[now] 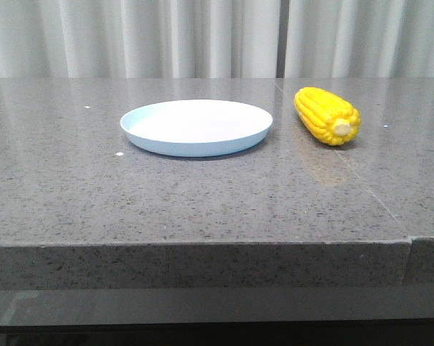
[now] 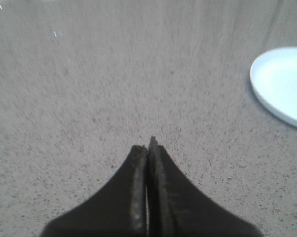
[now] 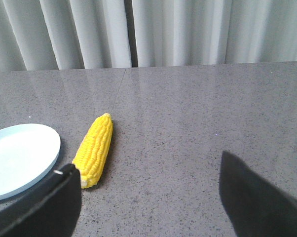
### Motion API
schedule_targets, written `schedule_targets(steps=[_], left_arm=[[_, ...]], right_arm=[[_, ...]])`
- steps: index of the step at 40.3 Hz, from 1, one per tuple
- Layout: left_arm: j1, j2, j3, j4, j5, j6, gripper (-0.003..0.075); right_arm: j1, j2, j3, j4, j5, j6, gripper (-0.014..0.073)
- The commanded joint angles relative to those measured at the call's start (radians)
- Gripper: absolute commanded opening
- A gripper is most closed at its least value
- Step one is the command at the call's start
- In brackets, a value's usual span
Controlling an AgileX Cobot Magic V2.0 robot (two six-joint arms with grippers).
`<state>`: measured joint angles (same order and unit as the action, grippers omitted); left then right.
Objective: Place corn on plate with both arms
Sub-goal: 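Lower the open right gripper over the yellow corn cob and grasp it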
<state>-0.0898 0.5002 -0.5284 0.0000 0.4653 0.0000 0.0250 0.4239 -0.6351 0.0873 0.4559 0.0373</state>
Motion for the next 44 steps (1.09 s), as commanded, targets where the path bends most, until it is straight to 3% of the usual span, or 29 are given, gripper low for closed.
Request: schedule_targets(steps=[1,12,26,44], left_arm=[[0.001,-0.100,0.017,0.000,-0.086,0.027,-0.0020],[0.001,-0.313,0.119,0.000,-0.085,0.027,-0.0020],[0.001,-0.329,0.121,0.000,-0.109,0.027,-0.0020],[0.001,-0.329,0.121,0.000,-0.109,0.027,-0.0020]], right_arm=[[-0.005,0.013,-0.032,0.000,-0.070,-0.007,0.0601],[-0.005,0.013,-0.032,0.000,-0.070,-0.007,0.0601],[-0.005,0.057,-0.043,0.003,-0.087,-0.007,0.0601],[0.019,0.616,-0.357,0.106,0.093,-0.007,0.0601]])
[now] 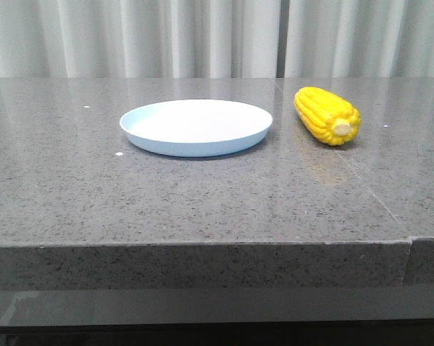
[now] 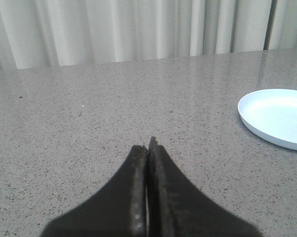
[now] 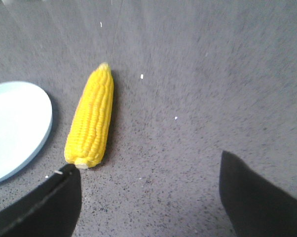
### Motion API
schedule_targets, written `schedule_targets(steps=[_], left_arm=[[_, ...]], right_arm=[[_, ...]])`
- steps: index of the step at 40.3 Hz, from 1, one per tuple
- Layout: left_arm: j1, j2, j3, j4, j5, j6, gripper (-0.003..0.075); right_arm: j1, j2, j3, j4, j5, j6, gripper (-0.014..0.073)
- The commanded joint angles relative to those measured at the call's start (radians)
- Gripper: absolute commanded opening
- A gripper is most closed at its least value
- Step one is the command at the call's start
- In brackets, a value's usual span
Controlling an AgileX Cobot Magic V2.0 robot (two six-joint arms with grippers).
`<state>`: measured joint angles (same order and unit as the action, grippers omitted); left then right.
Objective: Place corn on plate with both arms
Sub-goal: 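Lower the open right gripper over the yellow corn cob and grasp it, then carry the corn cob with the right gripper onto the plate and release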
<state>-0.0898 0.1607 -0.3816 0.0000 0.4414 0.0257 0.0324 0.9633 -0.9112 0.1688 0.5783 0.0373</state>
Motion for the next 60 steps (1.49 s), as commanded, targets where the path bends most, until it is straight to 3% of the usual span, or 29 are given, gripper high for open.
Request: schedule_targets(steps=[1,18,31,39,42,52,55,60], left_arm=[[0.001,0.011,-0.025,0.000,-0.085,0.001,-0.0020],[0.001,0.011,-0.025,0.000,-0.085,0.001,-0.0020],[0.001,0.011,-0.025,0.000,-0.085,0.001,-0.0020],[0.001,0.011,-0.025,0.000,-0.085,0.001,-0.0020],[0.001,0.011,-0.025,0.000,-0.085,0.001,-0.0020],[0.001,0.011,-0.025,0.000,-0.085,0.001,-0.0020],[0.001,0.011,-0.025,0.000,-0.085,0.001,-0.0020],[0.001,0.011,-0.025,0.000,-0.085,0.001,-0.0020]], right_arm=[[0.020,0.112,-0.102,0.027,-0.022,-0.007,0.0601],[0.170,0.555,-0.377,0.086,0.023,-0.007,0.0601],[0.170,0.777,-0.542,0.087,0.055,-0.007,0.0601],[0.170,0.817,-0.573,0.098,0.081,-0.007,0.0587],[0.170,0.817,-0.573,0.105,0.081,-0.007,0.0531],[0.170,0.817,-0.573,0.109,0.077,-0.007,0.0163],[0.170,0.814,-0.573,0.109,0.077,-0.007,0.0087],[0.170,0.788,-0.574,0.109,0.091,-0.007,0.0082]])
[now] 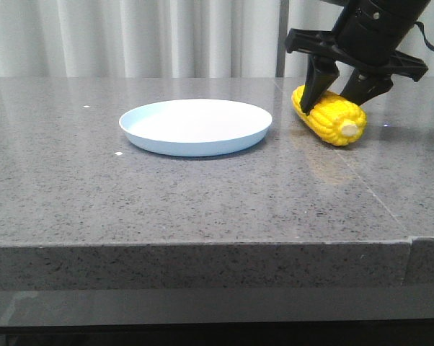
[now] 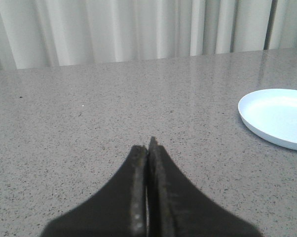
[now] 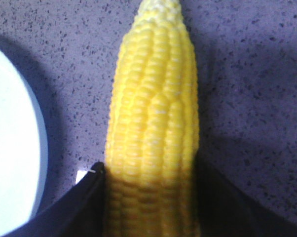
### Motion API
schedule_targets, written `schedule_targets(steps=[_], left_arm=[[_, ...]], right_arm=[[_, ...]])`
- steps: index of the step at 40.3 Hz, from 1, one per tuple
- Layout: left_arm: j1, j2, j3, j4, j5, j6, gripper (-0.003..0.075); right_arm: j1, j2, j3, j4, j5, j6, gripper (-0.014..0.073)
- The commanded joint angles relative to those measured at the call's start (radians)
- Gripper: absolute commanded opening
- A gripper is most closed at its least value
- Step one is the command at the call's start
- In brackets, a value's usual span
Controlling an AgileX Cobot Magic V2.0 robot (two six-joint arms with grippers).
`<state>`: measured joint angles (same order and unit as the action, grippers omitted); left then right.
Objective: Place corn on plate with both arms
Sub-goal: 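Carry the corn cob with the right gripper onto the plate and release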
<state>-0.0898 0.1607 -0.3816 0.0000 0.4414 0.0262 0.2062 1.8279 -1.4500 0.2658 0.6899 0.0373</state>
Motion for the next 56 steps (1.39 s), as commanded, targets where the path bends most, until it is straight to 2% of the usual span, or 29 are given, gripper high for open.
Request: schedule_targets(steps=[1,11,28,37,46,51,56], left_arm=[[0.001,0.011,-0.025,0.000,-0.085,0.000,-0.0020],[0.001,0.011,-0.025,0.000,-0.085,0.000,-0.0020],[0.001,0.011,-0.025,0.000,-0.085,0.000,-0.0020],[0.001,0.011,-0.025,0.000,-0.085,0.000,-0.0020],[0.001,0.011,-0.025,0.000,-0.085,0.000,-0.0020],[0.001,0.011,-0.025,0.000,-0.085,0.000,-0.0020],[0.001,0.011,-0.025,0.000,-0.085,0.000,-0.0020]], right_arm=[[-0.003,-0.084,-0.036,0.012,-0.019,-0.006,0.0082],[0.055,-0.120,-0.118,-0.021,0.069,0.078,0.0079],[0.318,-0.008,-0.299,-0.237,0.068,0.420,0.0078],[0.355,0.074,-0.351,-0.241,0.053,0.496,0.0078],[0.355,0.112,-0.352,-0.240,0.067,0.499,0.0083],[0.355,0.112,-0.352,-0.239,0.084,0.499,0.0167],[0.355,0.112,-0.352,-0.232,0.100,0.499,0.0328]])
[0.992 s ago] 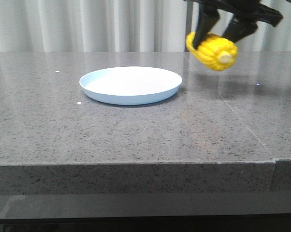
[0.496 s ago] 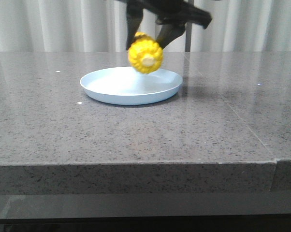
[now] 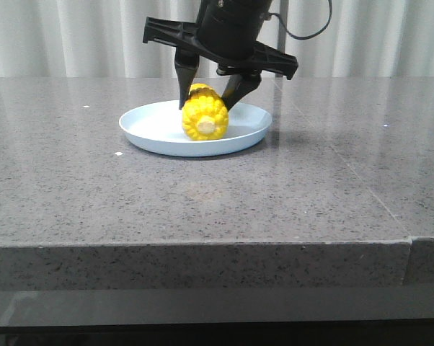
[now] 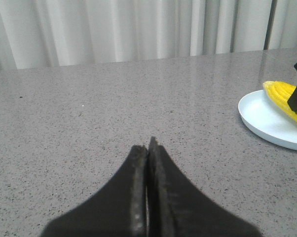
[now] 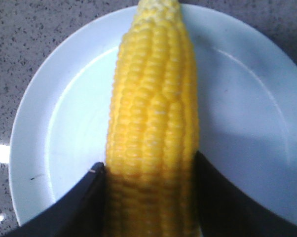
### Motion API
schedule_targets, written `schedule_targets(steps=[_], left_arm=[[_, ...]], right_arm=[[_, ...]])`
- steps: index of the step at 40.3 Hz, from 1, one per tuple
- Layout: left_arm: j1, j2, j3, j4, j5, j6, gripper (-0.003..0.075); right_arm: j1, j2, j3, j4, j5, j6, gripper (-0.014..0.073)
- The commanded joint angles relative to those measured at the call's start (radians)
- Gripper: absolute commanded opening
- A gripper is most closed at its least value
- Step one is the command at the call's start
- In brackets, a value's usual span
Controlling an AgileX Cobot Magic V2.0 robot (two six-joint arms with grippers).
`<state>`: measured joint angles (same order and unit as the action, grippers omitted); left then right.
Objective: Place corn on plate with both arms
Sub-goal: 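Carry the corn cob with the right gripper onto the plate and release, then raise the right gripper away from the plate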
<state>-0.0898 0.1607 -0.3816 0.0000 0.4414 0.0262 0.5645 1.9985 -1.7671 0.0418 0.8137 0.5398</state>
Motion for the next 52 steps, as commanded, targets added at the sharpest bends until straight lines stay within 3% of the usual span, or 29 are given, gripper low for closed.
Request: schedule_targets(steps=[1,9,23,26,32,35,41,45,52], left_arm=[[0.001,0.011,-0.025,0.000,-0.085,0.000,-0.0020],[0.001,0.011,-0.025,0.000,-0.085,0.000,-0.0020],[0.001,0.011,-0.025,0.000,-0.085,0.000,-0.0020],[0.001,0.011,-0.025,0.000,-0.085,0.000,-0.0020],[0.001,0.011,-0.025,0.000,-0.085,0.000,-0.0020],[0.001,0.011,-0.025,0.000,-0.085,0.000,-0.0020],[0.001,0.011,-0.025,0.000,-0.085,0.000,-0.0020],[0.001,0.011,-0.025,0.000,-0.085,0.000,-0.0020],[0.001,0.011,-0.025,0.000,-0.085,0.000,-0.0020]], right_arm=[[-0.003,-0.059,-0.034,-0.008,-0.024,-0.004,0.0361],[-0.003,-0.061,-0.035,-0.008,-0.021,-0.004,0.0510],[-0.006,-0.102,-0.211,-0.032,0.127,-0.027,0.0521],[-0.006,-0.102,-0.258,-0.033,0.175,-0.037,0.0458],[-0.006,-0.102,-0.300,-0.035,0.230,-0.038,0.0175],[-0.006,-0.102,-0.300,-0.042,0.246,-0.038,0.0077],[-0.007,-0.103,-0.300,-0.068,0.288,-0.038,-0.0057],[-0.029,-0.109,-0.300,-0.080,0.338,-0.038,-0.0129],[-0.104,-0.131,-0.294,-0.076,0.427,-0.130,-0.0116]])
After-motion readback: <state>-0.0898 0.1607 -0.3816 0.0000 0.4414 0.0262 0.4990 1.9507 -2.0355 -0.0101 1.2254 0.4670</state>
